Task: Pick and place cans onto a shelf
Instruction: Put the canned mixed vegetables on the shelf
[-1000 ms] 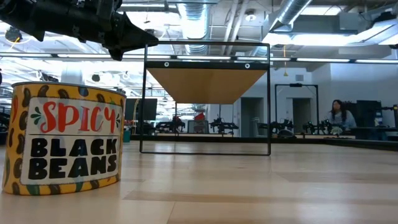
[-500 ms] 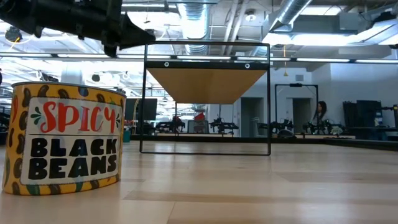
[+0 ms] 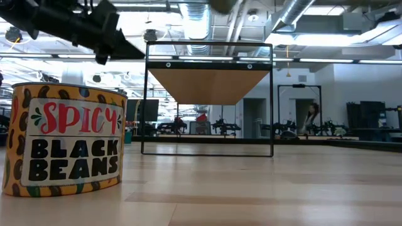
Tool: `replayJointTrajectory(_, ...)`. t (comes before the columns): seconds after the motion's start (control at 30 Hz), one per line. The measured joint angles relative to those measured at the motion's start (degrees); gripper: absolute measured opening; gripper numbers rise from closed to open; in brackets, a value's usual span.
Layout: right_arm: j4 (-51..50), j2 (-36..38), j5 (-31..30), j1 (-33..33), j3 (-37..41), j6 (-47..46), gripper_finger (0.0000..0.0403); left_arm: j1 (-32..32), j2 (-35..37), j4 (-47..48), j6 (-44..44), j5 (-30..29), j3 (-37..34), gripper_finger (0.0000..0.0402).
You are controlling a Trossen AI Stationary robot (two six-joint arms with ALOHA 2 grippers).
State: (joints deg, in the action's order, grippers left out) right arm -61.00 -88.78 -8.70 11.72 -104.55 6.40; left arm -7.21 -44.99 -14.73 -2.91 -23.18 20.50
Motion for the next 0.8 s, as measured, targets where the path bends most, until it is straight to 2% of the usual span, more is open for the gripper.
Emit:
replayJointTrajectory(0.17,3.8,-5.9,7.0,-13.9,-5.6,20.1,0.0012,-1.3,-2.1,2.1,-1.7,0.2,-0.1,0.0000)
replayJointTrajectory(0.33,1.4,-14.3,11.5,-22.8,-10.8,29.2,0.0012,-1.7,-3.1,-1.8,1.3,0.5,-0.1,0.0000)
replayJointTrajectory(0.5,-4.2,-22.0,11.4,-26.2,-16.0,32.5,0.0012,-4.3,-2.5,-7.4,4.6,5.2,0.0,0.0000)
replayJointTrajectory(0.6,-6.6,-25.3,8.7,-26.6,-18.6,33.3,0.0014,-6.4,-2.5,-8.6,5.4,9.1,0.0,0.0000)
replayJointTrajectory(0.8,-7.5,-26.9,5.5,-26.2,-20.4,36.0,0.0014,-10.1,-2.5,-9.2,5.2,14.2,0.0,0.0000)
